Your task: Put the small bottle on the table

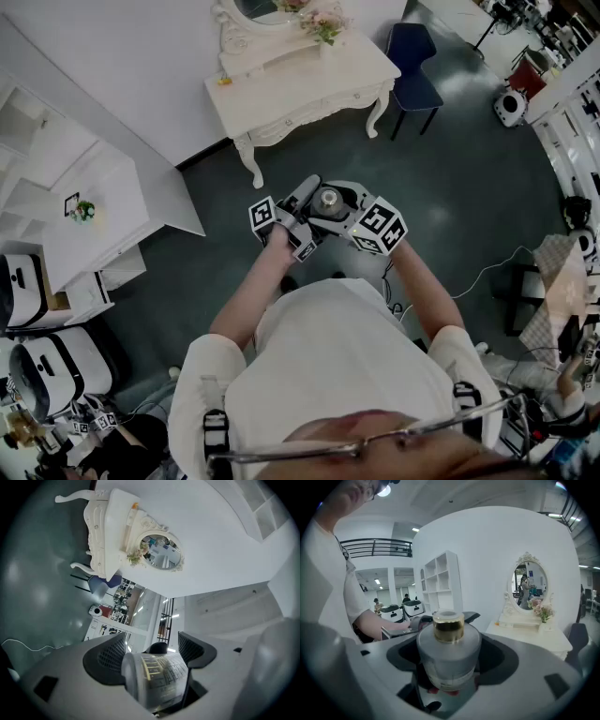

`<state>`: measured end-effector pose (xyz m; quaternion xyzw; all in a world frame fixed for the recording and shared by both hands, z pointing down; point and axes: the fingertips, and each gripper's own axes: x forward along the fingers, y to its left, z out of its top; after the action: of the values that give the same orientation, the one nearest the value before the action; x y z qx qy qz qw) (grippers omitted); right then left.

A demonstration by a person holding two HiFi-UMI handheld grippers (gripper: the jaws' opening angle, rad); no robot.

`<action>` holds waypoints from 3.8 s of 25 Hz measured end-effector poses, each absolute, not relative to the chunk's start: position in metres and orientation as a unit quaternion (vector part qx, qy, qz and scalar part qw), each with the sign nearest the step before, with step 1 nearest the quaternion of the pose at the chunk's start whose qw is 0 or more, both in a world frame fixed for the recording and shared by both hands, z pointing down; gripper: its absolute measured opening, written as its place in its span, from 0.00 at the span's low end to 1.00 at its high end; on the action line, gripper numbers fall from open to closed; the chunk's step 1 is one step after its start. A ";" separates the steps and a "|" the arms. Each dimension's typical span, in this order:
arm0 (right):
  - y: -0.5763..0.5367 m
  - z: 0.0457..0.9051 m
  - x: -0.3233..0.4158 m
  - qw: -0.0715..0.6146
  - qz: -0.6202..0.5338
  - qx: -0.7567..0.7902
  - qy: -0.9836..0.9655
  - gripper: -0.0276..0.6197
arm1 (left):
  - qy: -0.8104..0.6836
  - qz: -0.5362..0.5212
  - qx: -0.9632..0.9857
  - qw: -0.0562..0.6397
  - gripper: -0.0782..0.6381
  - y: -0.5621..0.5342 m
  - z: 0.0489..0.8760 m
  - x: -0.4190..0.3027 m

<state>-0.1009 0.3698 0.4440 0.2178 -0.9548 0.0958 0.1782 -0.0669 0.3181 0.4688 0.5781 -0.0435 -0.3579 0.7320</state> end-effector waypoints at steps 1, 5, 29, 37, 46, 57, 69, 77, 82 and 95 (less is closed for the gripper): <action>0.370 0.444 -0.100 0.178 0.096 0.218 -0.955 0.58 | -0.044 -0.358 0.578 0.732 0.60 0.318 0.469 -0.067; 0.371 0.444 -0.097 0.178 0.096 0.219 -0.955 0.58 | -0.045 -0.358 0.577 0.732 0.60 0.320 0.469 -0.064; 0.390 0.451 -0.031 0.171 0.091 0.184 -0.964 0.58 | -0.071 -0.376 0.571 0.726 0.60 0.337 0.479 0.000; 0.381 0.454 -0.006 0.165 0.086 0.166 -0.968 0.58 | -0.083 -0.391 0.569 0.719 0.60 0.327 0.481 0.022; 0.354 0.450 0.004 0.161 0.084 0.156 -0.971 0.58 | -0.088 -0.394 0.570 0.715 0.60 0.298 0.478 0.031; 0.292 0.466 -0.021 0.168 0.104 0.172 -0.965 0.58 | -0.075 -0.382 0.557 0.734 0.60 0.239 0.495 0.009; 0.206 0.466 -0.082 0.168 0.108 0.197 -0.960 0.58 | -0.061 -0.352 0.568 0.741 0.60 0.153 0.494 -0.049; 0.163 0.466 -0.109 0.173 0.110 0.221 -0.953 0.58 | -0.040 -0.331 0.572 0.750 0.60 0.112 0.492 -0.072; 0.143 0.468 -0.117 0.180 0.112 0.237 -0.948 0.58 | -0.030 -0.320 0.573 0.754 0.60 0.094 0.494 -0.078; 0.091 0.470 -0.099 0.179 0.111 0.238 -0.948 0.58 | -0.026 -0.324 0.570 0.755 0.60 0.041 0.495 -0.060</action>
<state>-0.0988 0.0907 0.4697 0.2384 -0.9480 0.1114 0.1792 -0.0597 0.0412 0.4952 0.5699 -0.0261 -0.3237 0.7548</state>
